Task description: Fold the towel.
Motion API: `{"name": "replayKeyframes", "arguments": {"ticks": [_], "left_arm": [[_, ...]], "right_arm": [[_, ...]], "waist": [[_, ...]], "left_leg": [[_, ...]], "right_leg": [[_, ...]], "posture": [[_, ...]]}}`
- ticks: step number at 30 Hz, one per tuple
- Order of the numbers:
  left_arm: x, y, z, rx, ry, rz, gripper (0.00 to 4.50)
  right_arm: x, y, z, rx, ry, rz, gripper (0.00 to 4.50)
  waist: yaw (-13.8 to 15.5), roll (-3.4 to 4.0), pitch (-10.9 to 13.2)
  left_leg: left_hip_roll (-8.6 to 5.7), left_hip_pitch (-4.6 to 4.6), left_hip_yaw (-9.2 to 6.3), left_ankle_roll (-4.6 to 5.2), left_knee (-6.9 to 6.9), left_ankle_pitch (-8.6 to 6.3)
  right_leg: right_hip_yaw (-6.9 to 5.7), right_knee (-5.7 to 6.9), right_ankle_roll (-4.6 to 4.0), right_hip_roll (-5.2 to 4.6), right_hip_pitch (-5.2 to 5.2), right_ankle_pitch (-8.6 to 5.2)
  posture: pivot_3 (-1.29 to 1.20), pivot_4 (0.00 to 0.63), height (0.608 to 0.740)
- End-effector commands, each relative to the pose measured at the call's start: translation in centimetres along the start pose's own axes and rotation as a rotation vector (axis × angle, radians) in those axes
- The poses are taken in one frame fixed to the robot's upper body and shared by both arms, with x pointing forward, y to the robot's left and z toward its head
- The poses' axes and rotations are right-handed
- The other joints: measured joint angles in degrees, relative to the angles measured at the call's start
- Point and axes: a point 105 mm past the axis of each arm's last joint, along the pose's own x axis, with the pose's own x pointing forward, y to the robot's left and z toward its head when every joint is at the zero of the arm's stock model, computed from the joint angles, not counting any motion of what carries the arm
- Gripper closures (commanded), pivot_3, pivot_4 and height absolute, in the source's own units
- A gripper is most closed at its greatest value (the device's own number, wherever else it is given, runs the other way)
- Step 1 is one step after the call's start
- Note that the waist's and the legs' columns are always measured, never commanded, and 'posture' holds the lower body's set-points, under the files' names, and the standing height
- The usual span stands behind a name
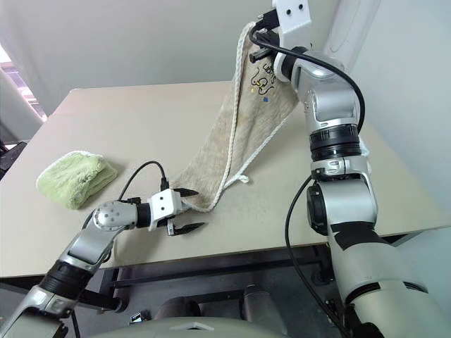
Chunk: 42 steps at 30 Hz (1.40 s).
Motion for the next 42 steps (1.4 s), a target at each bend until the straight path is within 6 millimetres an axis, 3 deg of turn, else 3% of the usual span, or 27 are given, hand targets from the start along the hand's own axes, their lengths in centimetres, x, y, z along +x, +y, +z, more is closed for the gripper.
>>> {"name": "replayKeyframes", "arguments": {"ticks": [1,5,10,11,14,23,25,32,36,42], "left_arm": [[0.4,0.2,-0.5,0.021,0.072,-0.040,0.00],[0.7,-0.1,-1.7,0.021,0.169,-0.106,0.00],[1.7,1.0,-1.6,-0.002,0.182,-0.092,0.00],[1.9,1.0,-1.5,-0.015,0.181,-0.098,0.18],[2.2,1.0,-1.3,-0.058,0.178,-0.117,0.85],[1.9,1.7,-2.1,-0.098,0.219,-0.089,4.03],[1.8,2.2,-2.1,-0.109,0.222,-0.070,4.49],[1.5,3.0,-2.4,-0.144,0.237,-0.041,4.49],[1.3,4.5,-1.3,-0.171,0.161,0.036,4.49],[-1.6,7.6,0.9,-0.306,0.008,0.152,4.49]], "right_arm": [[-0.2,-0.1,2.6,-0.008,-0.080,-0.010,4.48],[-0.3,-0.3,2.3,-0.003,-0.071,-0.018,4.48],[-0.5,-0.4,2.0,0.008,-0.067,-0.028,4.48],[-0.5,-0.4,2.0,0.010,-0.067,-0.030,4.50],[-0.5,-0.4,2.0,0.011,-0.067,-0.031,4.50],[-0.8,-0.6,1.7,0.015,-0.057,-0.042,4.50],[-0.7,-0.5,1.5,0.018,-0.053,-0.038,4.50],[-0.5,-0.4,1.1,0.023,-0.046,-0.037,4.50],[-0.7,-0.5,1.0,0.027,-0.050,-0.038,4.50],[-1.1,-1.1,0.5,0.027,-0.047,-0.056,4.50]], "waist": [[-0.1,0.00,0.0],[0.0,0.01,0.0],[0.2,0.11,-0.1],[0.2,0.12,-0.1],[0.2,0.13,-0.1],[0.0,0.13,-0.1],[0.0,0.13,-0.1],[-0.1,0.16,-0.1],[-0.1,0.16,-0.1],[-0.2,0.17,-0.1]], "left_leg": [[0.00,0.00,0.00,0.00,-0.01,0.00],[0.01,0.03,-0.02,0.00,0.00,0.00],[-0.01,0.11,-0.04,0.01,0.12,0.00],[-0.03,0.12,-0.04,0.01,0.14,0.01],[-0.09,0.16,-0.10,0.11,0.24,0.07],[-0.10,0.36,-0.21,0.27,0.27,0.16],[-0.10,0.40,-0.23,0.27,0.26,0.16],[-0.10,0.44,-0.25,0.27,0.12,0.17],[-0.10,0.45,-0.24,0.27,0.14,0.17],[-0.08,0.18,-0.25,0.28,0.07,0.17]], "right_leg": [[0.00,0.00,0.00,0.01,0.00,0.00],[0.00,0.02,0.00,0.02,0.02,0.00],[0.00,0.02,-0.11,-0.01,0.18,-0.06],[0.00,0.02,-0.10,-0.02,0.22,-0.05],[0.00,0.02,-0.03,-0.04,0.35,-0.02],[0.01,0.02,-0.01,-0.03,0.57,0.03],[0.01,0.02,0.00,-0.01,0.59,0.03],[0.01,0.01,-0.05,0.03,0.57,0.05],[0.01,0.01,-0.04,0.02,0.57,0.05],[0.01,0.02,-0.06,0.08,0.25,0.06]], "posture": [[0.00,0.000,0.729],[0.00,0.000,0.729],[0.00,0.000,0.729],[0.00,0.000,0.729],[0.00,0.000,0.729],[0.00,0.000,0.729],[0.00,0.000,0.729],[0.00,0.000,0.729],[0.00,0.000,0.729],[0.00,0.000,0.729]]}}
